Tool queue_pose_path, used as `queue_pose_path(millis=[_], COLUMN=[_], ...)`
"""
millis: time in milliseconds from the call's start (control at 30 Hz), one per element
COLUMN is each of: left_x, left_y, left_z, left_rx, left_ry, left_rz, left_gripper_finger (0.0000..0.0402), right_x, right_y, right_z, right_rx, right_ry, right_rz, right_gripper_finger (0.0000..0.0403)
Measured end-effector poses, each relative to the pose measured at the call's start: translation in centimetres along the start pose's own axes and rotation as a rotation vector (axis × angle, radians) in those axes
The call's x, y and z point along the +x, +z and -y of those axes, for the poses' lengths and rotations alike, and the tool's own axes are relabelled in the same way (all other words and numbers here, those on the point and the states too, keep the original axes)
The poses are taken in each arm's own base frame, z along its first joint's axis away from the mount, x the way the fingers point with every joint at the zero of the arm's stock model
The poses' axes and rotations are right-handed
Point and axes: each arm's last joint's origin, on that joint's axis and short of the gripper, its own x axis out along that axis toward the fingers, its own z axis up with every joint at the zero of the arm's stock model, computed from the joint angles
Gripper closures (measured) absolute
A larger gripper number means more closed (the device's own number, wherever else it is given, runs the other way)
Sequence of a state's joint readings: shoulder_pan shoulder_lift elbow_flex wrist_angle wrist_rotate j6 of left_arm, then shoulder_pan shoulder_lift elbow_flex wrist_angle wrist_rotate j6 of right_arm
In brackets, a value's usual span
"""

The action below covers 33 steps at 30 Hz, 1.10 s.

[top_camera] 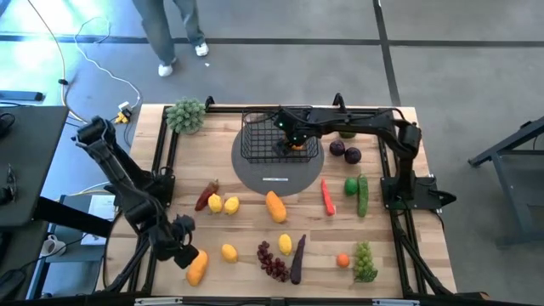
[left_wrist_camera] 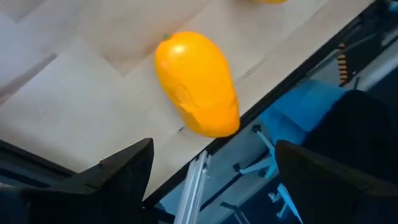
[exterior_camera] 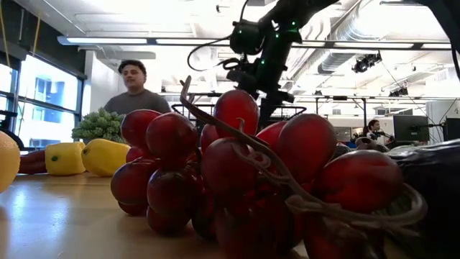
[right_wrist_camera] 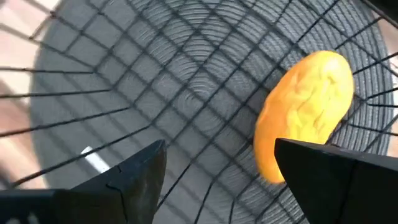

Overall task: Build produce basket
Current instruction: Put the bottom yellow mango into the black wire basket

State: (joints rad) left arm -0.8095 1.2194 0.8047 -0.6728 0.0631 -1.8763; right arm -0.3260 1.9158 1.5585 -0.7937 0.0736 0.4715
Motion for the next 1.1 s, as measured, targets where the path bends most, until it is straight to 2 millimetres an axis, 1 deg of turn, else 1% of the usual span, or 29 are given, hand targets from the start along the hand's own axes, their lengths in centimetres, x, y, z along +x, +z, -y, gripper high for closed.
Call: queue_pose_path(millis=[200, 467, 733, 1100], left_x=[1.6, 3.8, 5.8, 8.2], left_y=[-0.2, -0.3, -0.1, 0.2], left_z=[0.1, 0.9, 1.1, 0.8], left_rx=[-0.025, -0.085, -0.123, -0.184], left_ry=[0.050, 0.034, 0.065, 0.131], left_rz=[0.011, 0.035, 0.057, 0.088], left_gripper_finger=[0.0078, 0.0078, 0.0078, 0.0078], right_x=[-1.1, -1.2, -1.2, -1.2], right_y=[-0.6, -1.2, -1.4, -1.6], right_z=[-1.1, -1.9, -1.8, -1.8], right_rx=[-0.028, -0.054, -0.062, -0.067], right_ry=[0.019, 0.020, 0.013, 0.007], right_rz=[0.008, -0.010, -0.026, -0.042], right_gripper_finger=[0.0123, 0.0123, 0.0123, 0.0123])
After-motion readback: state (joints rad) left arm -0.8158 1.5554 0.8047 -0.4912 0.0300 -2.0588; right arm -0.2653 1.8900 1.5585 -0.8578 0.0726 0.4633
